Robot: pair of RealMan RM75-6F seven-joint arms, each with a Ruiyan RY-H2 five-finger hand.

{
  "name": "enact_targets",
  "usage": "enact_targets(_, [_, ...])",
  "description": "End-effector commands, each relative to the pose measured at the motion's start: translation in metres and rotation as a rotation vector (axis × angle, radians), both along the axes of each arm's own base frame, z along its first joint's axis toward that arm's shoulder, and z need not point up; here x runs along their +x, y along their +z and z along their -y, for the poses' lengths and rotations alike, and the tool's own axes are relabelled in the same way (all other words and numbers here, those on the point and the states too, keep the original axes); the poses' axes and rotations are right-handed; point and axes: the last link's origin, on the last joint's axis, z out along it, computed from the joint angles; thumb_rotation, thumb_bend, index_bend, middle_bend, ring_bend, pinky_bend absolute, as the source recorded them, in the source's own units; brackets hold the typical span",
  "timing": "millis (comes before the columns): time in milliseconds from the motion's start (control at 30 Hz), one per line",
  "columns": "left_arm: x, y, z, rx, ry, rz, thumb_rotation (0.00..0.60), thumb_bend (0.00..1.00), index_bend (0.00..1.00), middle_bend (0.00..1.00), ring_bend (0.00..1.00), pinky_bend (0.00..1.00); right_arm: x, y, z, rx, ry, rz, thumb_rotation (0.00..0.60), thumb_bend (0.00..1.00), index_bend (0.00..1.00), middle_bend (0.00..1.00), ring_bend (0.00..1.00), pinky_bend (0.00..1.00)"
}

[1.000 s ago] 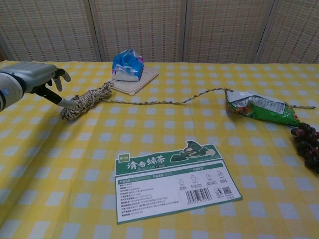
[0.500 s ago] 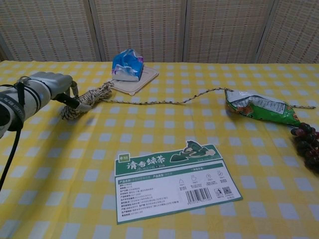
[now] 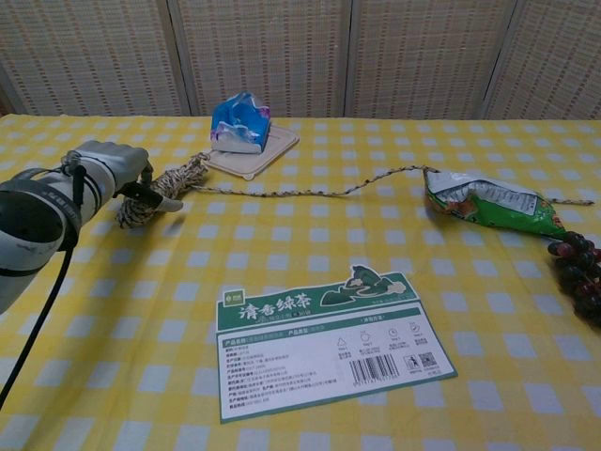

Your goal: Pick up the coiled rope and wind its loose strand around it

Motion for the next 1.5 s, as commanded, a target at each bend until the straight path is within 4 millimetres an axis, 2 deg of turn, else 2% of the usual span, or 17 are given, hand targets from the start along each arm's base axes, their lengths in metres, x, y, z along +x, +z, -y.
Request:
enact_targets(33, [0.000,-0.003,-0.002,0.004,-0.003,0.000,0.213,0.17,0.48,0.54,0.46,0.25,0.000,0.000,0.000,0.001,-0.002,0.000,0.600,0.33,0.18,0.23,0.13,0.16])
enact_targets(167, [-0.002,-0.005,-0.004,0.020,-0.008,0.007,0.248,0.17,0.50,0.57,0.48,0.28,0.000,-0.001,0.000,0.003,-0.003,-0.001,0.600,0.33,0.18,0.23,0.13,0.16])
enact_targets(333, [-0.005,-0.006,-0.006,0.041,-0.023,0.018,0.333,0.17,0.55,0.61,0.52,0.32,0.000,-0.002,0.002,0.007,-0.004,-0.002,0.600,0.33,0.18,0.23,0.13,0.16])
enact_targets(433, [-0.008,-0.007,-0.007,0.049,-0.026,0.022,0.361,0.17,0.57,0.64,0.54,0.33,0.001,-0.002,0.002,0.009,-0.005,-0.004,0.600,0.33,0.18,0.23,0.13,0.16])
enact_targets(733, [-0.013,-0.006,-0.011,0.069,-0.029,0.047,0.360,0.17,0.61,0.70,0.58,0.35,0.003,-0.002,0.001,0.007,-0.006,-0.006,0.600,0.33,0.18,0.23,0.13,0.16])
enact_targets(1200, [-0.018,0.001,-0.015,0.097,-0.044,0.100,0.363,0.23,0.70,0.80,0.66,0.37,0.003,-0.002,0.000,0.006,-0.011,-0.006,0.600,0.33,0.18,0.24,0.13,0.16])
enact_targets(1500, [-0.014,0.023,-0.013,0.129,-0.174,0.240,0.358,0.23,0.73,0.84,0.68,0.39,0.006,-0.001,0.000,0.007,-0.006,-0.005,0.600,0.33,0.18,0.24,0.13,0.16])
